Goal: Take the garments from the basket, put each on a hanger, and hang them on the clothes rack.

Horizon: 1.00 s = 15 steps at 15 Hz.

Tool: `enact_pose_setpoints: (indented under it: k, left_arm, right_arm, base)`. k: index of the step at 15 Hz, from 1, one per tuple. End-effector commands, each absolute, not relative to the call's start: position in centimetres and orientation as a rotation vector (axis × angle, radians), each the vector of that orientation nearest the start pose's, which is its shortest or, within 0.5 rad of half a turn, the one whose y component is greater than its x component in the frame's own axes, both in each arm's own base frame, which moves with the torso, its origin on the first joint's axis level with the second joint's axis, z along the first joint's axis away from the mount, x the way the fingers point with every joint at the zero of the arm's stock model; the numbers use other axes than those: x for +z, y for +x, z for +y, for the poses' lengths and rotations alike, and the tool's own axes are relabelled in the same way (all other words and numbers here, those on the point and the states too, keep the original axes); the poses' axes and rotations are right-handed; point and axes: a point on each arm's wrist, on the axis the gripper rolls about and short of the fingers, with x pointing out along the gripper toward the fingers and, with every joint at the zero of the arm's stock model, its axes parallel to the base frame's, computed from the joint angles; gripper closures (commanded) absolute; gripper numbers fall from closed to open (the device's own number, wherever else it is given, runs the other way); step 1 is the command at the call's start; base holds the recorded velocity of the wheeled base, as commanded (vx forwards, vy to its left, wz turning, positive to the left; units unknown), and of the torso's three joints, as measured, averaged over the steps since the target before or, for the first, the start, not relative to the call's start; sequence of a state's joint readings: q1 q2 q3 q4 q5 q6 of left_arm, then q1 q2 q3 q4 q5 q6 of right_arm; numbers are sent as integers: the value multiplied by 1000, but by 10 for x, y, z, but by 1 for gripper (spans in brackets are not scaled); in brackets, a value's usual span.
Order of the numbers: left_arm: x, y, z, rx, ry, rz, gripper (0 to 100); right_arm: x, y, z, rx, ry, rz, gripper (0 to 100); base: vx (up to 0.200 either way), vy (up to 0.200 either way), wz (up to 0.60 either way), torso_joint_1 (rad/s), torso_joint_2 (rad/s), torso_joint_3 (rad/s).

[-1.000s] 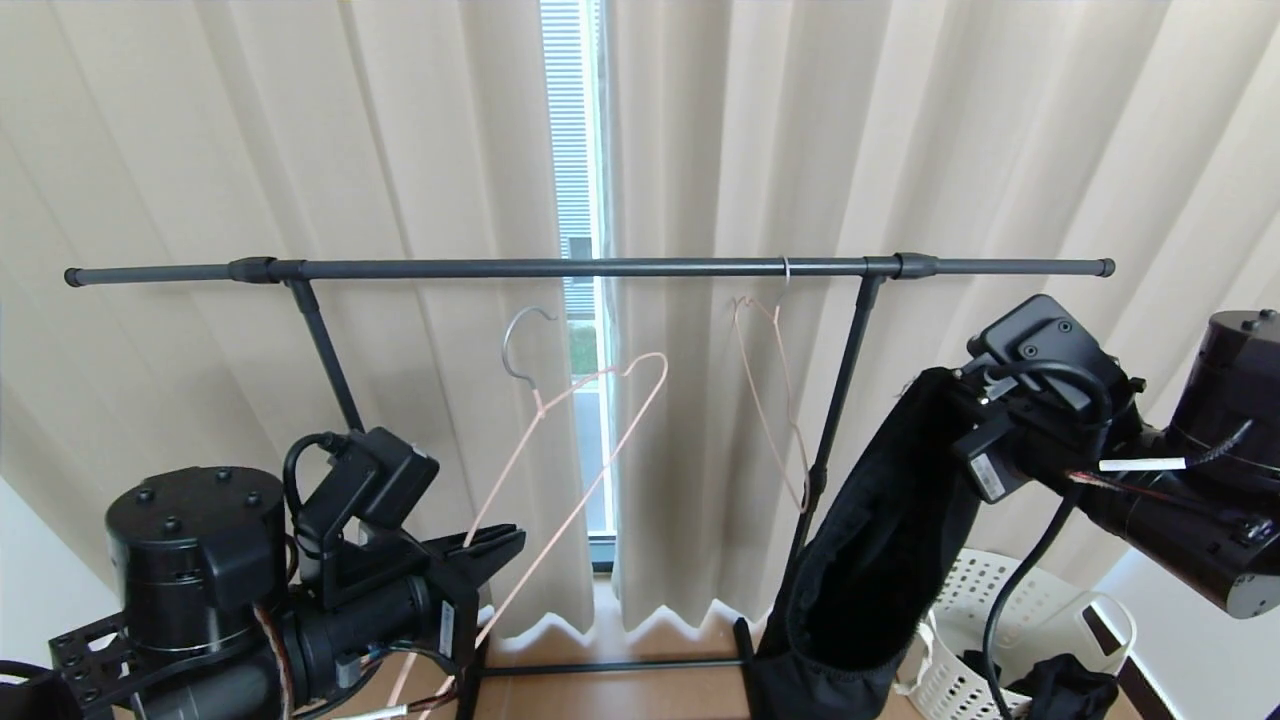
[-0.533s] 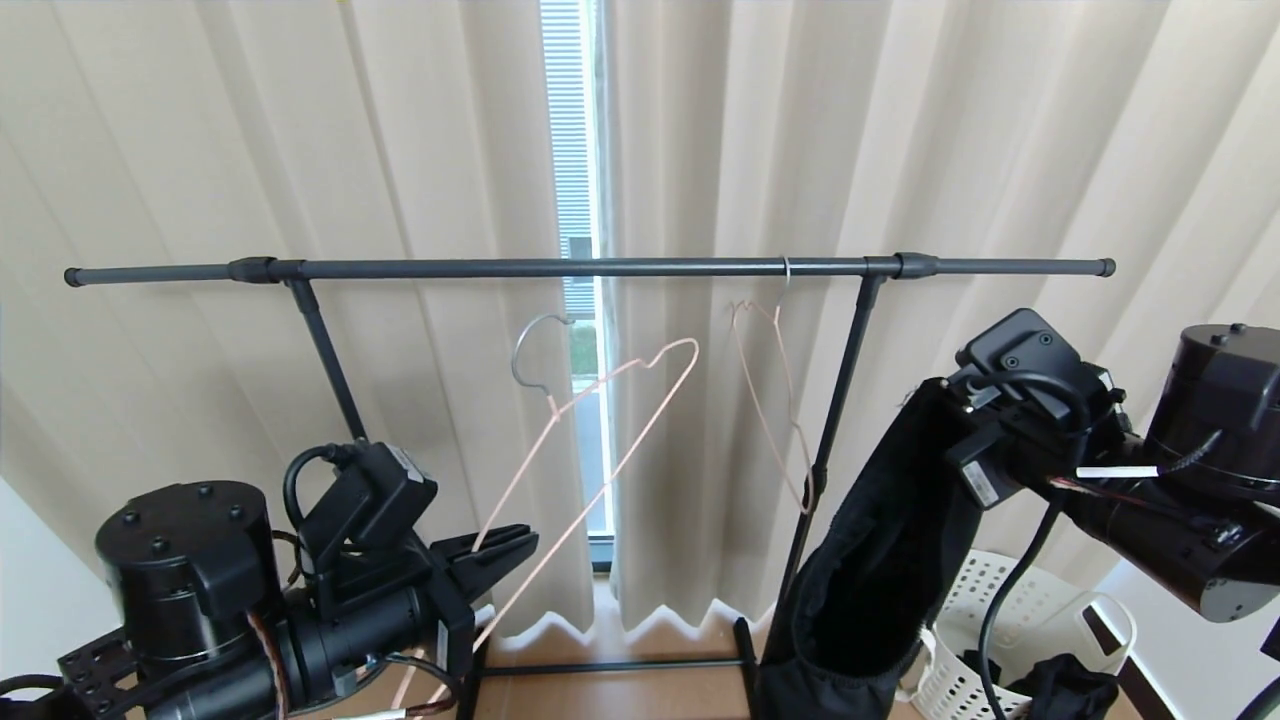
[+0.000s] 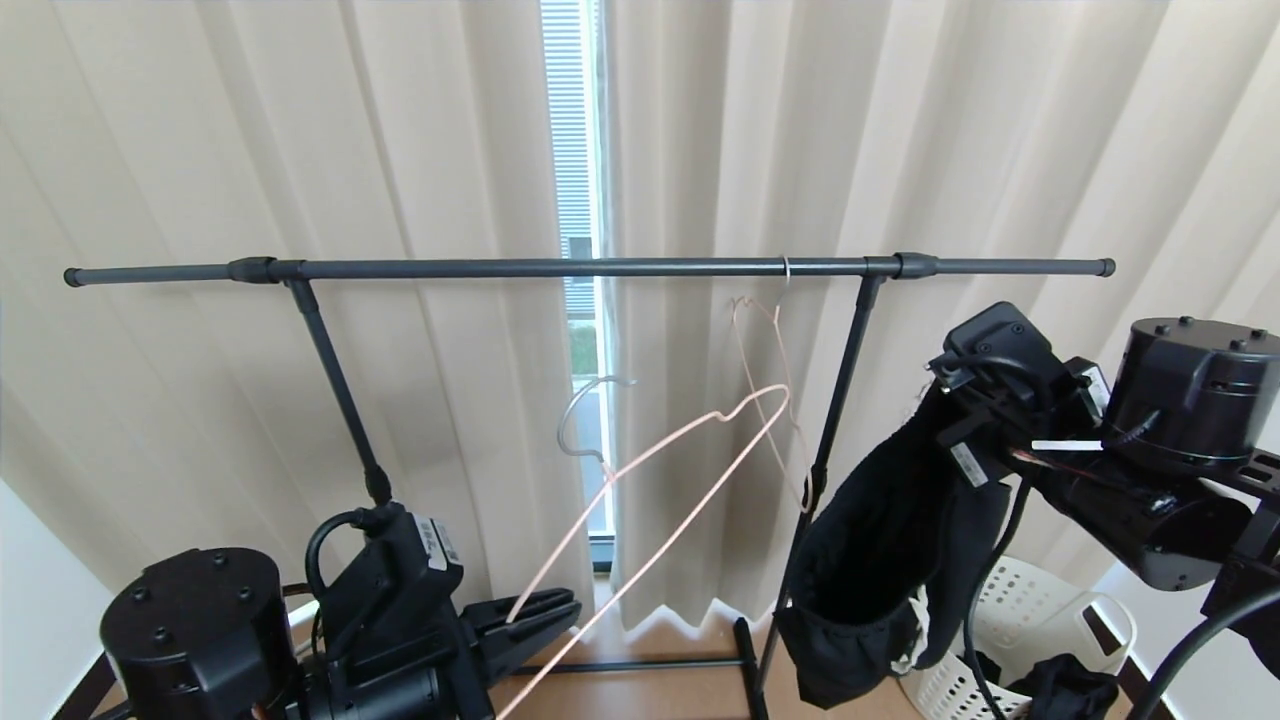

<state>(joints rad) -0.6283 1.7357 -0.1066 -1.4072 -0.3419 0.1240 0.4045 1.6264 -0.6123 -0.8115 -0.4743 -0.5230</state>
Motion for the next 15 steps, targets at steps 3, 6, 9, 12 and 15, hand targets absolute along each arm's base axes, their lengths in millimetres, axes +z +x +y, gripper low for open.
enact_pose_setpoints:
  k: [3,6,9,12,15]
  left_arm:
    - [90,156,-142,-1069,155,193,100]
    - [86,150,-148,-1106,160,210,100]
    - [85,145,-154,-1145,161,214,100]
    - [82,143,-159,-1167,162,217,100]
    - [78,145,-163,-1169,162,219,100]
  right_arm:
    - [164,269,95,-59,-599,193,100]
    - [165,270,95,-59,-594,187,100]
    - [165,269,97,-56,-578,185,100]
    - [163,264,105,-22,-576,183,100]
    - [161,260,112,8,-583,183,100]
  base:
    - [0,0,0,0,0,0]
    - [0,0,0,0,0,0]
    - [0,0,0,0,0,0]
    - [0,0,0,0,0,0]
    - [0,0,0,0,0,0]
